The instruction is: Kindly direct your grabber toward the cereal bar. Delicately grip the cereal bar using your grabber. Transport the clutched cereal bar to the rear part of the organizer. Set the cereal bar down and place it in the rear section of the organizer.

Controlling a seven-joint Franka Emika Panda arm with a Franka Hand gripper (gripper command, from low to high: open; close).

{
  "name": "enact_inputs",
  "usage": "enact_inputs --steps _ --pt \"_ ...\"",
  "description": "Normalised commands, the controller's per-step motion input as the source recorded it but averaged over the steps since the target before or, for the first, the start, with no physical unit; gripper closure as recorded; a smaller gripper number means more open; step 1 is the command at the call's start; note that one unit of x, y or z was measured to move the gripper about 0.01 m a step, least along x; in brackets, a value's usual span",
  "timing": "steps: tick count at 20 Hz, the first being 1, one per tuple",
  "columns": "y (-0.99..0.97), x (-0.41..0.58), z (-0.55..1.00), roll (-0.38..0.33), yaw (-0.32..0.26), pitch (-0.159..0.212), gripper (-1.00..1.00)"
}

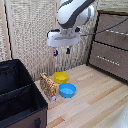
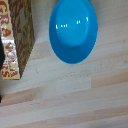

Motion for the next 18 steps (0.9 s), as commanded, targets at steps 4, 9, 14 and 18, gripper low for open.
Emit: enact_inputs --steps 4,9,14,18 --pt "0.67 0.048 -0.20 -0.068 -0.058 -0.009 -1.00" --pt "0.62 0.088 -0.25 -0.066 -0.054 0.000 -1.00" --pt "0.42 0.138 -0.35 -0.047 -0.025 0.007 -1.00" --pt "0.39 0.119 -0.43 -0.054 -0.005 0.035 -1.00"
